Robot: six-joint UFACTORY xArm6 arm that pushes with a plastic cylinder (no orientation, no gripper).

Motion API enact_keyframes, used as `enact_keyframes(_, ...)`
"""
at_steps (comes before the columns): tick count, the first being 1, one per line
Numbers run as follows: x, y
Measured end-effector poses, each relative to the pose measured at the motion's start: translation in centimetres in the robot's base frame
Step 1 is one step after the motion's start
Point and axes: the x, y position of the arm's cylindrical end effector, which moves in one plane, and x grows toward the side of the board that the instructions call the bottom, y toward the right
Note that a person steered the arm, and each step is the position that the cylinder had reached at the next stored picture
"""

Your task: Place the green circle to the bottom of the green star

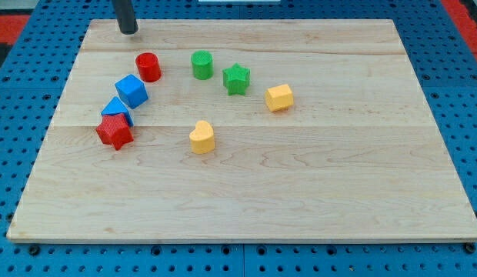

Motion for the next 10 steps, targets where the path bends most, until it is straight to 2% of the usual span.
enact_keyframes(1, 0.1, 1.0)
enact_keyframes(2, 1.0, 6.5)
enact_keyframes(4, 1.4, 8.5)
enact_keyframes(5, 4.1, 11.2)
enact_keyframes(10, 6.8, 11.9)
